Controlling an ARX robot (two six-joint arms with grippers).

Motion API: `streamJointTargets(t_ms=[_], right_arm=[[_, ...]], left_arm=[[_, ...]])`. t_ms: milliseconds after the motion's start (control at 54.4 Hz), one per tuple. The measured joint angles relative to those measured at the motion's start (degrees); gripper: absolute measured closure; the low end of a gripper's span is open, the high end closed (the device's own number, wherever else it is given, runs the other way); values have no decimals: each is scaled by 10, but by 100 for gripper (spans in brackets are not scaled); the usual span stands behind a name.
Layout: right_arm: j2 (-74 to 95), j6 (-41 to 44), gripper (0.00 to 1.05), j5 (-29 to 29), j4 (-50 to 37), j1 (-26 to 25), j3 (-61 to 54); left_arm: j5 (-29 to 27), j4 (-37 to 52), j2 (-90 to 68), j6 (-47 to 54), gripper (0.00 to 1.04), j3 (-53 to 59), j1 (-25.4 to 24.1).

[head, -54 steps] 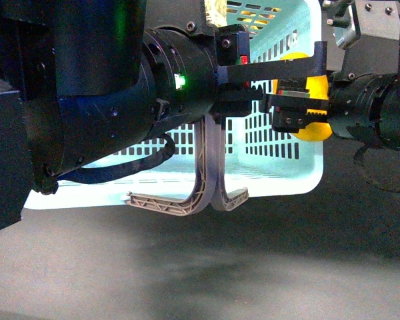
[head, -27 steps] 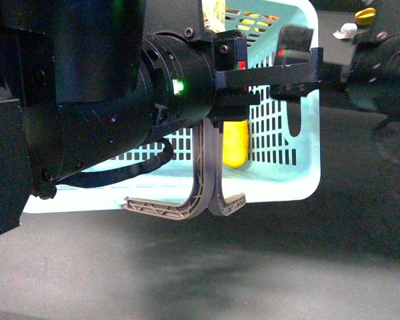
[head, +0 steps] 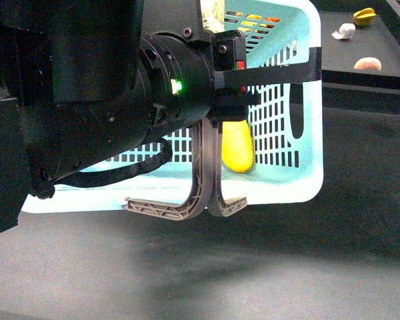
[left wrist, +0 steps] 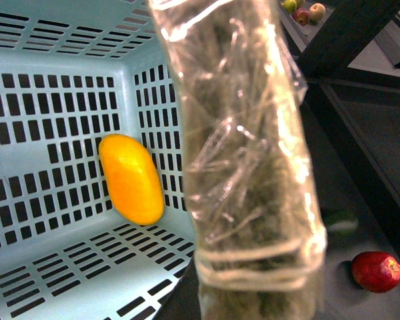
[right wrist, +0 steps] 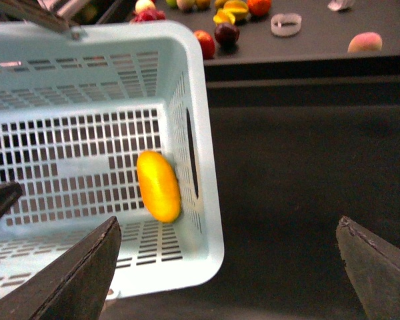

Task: Pick mango with right arm and hold basket with left

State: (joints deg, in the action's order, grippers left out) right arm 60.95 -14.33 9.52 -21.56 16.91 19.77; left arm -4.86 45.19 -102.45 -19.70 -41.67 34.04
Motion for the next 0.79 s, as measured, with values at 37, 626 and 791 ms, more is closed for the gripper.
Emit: streamJointTargets(t_ms=[37,626,791], right_arm=[[-4,0,8,0,0,0,0],[-99,137,79,-1,-231,-71,-145],[-136,141,104,-22,-236,-94,-174]], left_arm=[[0,0,0,0,100,0,1],[-1,0,0,4,100,0,1],[1,0,0,0,100,0,1]])
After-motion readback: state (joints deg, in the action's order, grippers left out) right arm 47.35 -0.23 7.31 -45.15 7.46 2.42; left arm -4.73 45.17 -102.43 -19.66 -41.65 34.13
